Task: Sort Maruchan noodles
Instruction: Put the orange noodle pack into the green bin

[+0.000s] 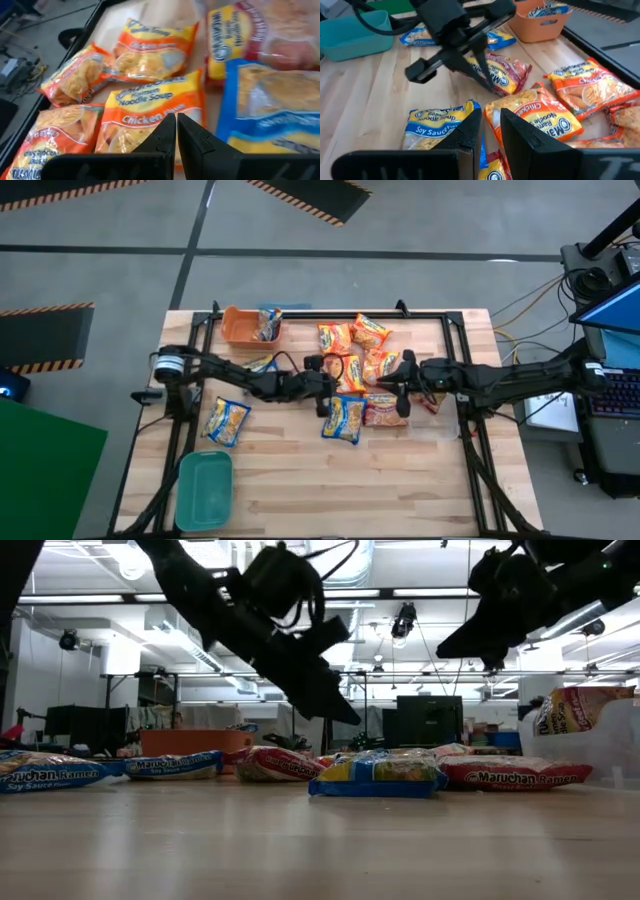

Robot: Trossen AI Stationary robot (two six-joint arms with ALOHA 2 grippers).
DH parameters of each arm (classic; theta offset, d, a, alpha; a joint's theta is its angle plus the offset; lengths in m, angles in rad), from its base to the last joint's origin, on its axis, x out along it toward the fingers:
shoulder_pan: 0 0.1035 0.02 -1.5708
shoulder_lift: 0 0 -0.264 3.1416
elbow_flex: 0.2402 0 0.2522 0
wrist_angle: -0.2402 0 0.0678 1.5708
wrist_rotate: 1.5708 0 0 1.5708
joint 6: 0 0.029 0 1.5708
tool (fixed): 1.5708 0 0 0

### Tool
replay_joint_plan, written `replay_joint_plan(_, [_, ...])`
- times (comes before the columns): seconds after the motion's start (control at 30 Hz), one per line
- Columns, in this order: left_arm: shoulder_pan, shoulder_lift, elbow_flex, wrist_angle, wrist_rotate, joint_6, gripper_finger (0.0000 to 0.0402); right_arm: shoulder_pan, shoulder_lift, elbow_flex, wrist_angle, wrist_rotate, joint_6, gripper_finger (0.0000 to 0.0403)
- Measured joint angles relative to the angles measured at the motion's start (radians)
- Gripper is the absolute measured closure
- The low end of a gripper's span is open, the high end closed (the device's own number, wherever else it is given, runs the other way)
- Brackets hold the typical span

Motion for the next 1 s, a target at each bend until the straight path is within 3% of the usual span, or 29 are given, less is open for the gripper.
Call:
replay_joint_plan(0.27, [0.097, 0.036, 0.0, 0.036, 0.063, -0.194, 0.0378, 0.0, 0.031, 0.002, -0.002, 0.0, 0.008, 0.0344])
replay_joint_plan(0.47, [0.168, 0.039, 0.0, 0.026, 0.097, -0.39, 0.0295, 0.0, 0.036, 0.001, -0.002, -0.001, 0.01, 0.0344])
replay_joint_plan(0.67, [0.212, 0.039, 0.0, 0.0, 0.089, -0.715, 0.0201, 0.0, 0.036, -0.001, -0.005, -0.002, 0.019, 0.0344])
replay_joint_plan(0.83, [0.205, 0.039, 0.0, -0.024, 0.09, -0.764, 0.016, 0.0, 0.036, -0.001, -0.004, -0.002, 0.021, 0.0344])
replay_joint_plan(1.0, [0.204, 0.043, 0.0, -0.02, 0.09, -0.757, 0.0155, 0.0, 0.036, -0.001, -0.004, -0.002, 0.02, 0.0344])
